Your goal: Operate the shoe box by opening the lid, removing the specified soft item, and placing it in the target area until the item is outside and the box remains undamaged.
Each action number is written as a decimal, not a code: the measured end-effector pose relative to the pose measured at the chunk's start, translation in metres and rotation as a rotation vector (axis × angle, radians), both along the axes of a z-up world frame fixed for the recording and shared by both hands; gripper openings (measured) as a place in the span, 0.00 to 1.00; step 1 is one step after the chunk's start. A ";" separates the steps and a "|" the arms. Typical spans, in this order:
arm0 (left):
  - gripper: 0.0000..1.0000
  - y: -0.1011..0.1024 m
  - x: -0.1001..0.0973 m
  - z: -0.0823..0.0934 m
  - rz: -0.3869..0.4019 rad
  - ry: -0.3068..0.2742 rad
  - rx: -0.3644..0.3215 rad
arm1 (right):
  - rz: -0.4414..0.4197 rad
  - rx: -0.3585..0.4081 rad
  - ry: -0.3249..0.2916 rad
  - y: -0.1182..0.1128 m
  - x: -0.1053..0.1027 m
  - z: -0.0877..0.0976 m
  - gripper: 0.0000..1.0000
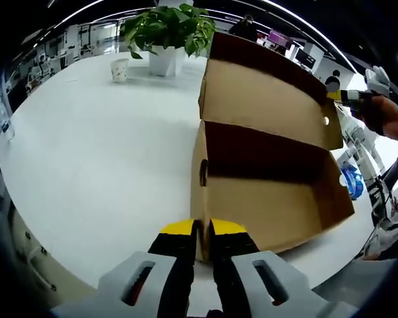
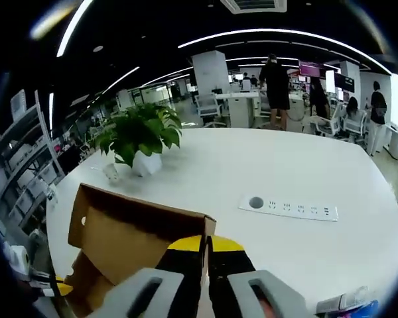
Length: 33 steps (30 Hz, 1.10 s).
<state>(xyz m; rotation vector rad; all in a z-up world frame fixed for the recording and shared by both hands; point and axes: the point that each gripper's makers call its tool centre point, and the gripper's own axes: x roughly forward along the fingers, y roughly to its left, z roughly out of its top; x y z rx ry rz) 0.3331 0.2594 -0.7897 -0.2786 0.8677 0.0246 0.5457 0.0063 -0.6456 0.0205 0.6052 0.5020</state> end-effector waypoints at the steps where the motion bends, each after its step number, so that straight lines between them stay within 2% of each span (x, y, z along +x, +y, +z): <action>1: 0.06 -0.001 0.002 0.000 0.002 0.001 -0.003 | 0.006 -0.001 -0.008 0.000 -0.001 0.003 0.00; 5: 0.06 -0.004 0.003 0.001 0.003 -0.001 -0.010 | 0.024 -0.006 -0.034 -0.001 -0.003 0.012 0.00; 14: 0.06 -0.005 0.005 0.000 0.011 -0.006 -0.017 | 0.025 -0.005 -0.065 -0.008 -0.004 0.015 0.00; 26: 0.07 -0.007 0.007 0.001 0.042 -0.016 -0.039 | 0.053 -0.040 -0.112 -0.014 -0.036 0.017 0.00; 33: 0.07 -0.007 0.007 0.001 0.045 -0.017 -0.040 | 0.056 -0.030 -0.116 -0.015 -0.045 0.016 0.00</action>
